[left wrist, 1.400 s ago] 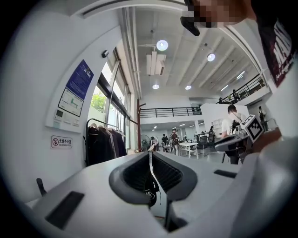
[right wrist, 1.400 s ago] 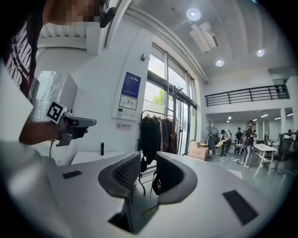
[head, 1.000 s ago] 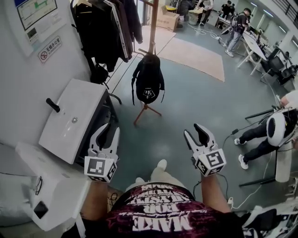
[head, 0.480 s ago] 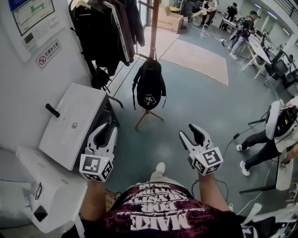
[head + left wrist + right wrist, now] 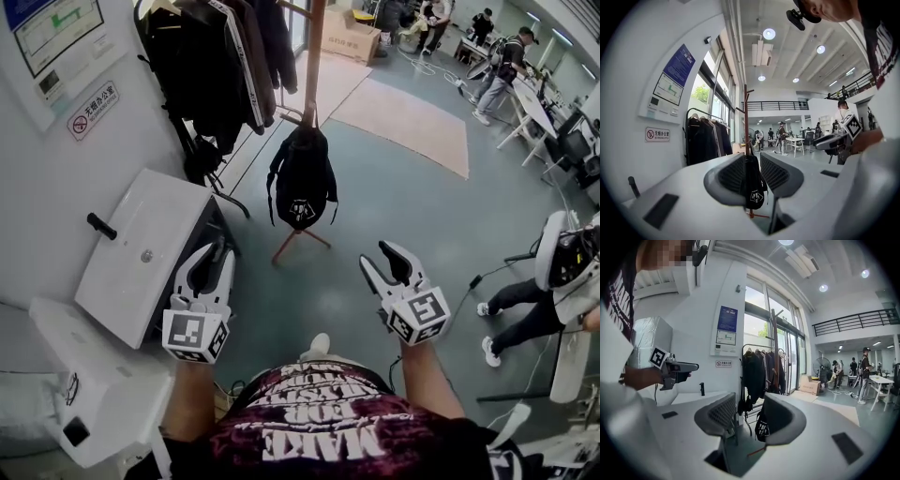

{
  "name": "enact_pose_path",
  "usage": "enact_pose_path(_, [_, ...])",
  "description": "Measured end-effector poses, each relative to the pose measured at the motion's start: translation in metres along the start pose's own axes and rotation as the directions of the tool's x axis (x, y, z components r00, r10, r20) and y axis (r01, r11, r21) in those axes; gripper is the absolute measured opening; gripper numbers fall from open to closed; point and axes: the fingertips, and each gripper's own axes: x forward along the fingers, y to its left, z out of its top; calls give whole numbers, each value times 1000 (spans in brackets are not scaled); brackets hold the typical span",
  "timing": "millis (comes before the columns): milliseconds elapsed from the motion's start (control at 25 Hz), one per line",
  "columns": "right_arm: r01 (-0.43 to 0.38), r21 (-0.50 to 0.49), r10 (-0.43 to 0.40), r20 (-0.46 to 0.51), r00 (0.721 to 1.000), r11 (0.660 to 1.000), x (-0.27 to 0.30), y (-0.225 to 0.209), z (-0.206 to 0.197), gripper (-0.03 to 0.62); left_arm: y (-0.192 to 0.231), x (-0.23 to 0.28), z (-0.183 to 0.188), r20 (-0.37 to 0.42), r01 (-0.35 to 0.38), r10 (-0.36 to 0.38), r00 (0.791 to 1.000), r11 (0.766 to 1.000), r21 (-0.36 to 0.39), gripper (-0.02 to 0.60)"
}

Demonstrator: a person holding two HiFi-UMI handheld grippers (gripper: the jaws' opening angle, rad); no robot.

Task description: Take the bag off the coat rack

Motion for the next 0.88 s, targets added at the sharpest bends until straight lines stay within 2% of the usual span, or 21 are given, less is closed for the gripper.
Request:
enact_pose_path(320, [-47,2,47,-13,999,999,27,-35,-2,193,-8,40,-9,-32,-15,15,999,1000,-10,104])
enact_pose_path(680, [-115,-10,115,-4,993,993,48,-68,1,146,-24,81,-3,-42,-18,18,999,1000,8,104])
enact_pose_path(880, [-147,-3,147,-12,989,989,54,-89,-2,141,-35,107,-4,-55,-15,14,998,1000,-18,104])
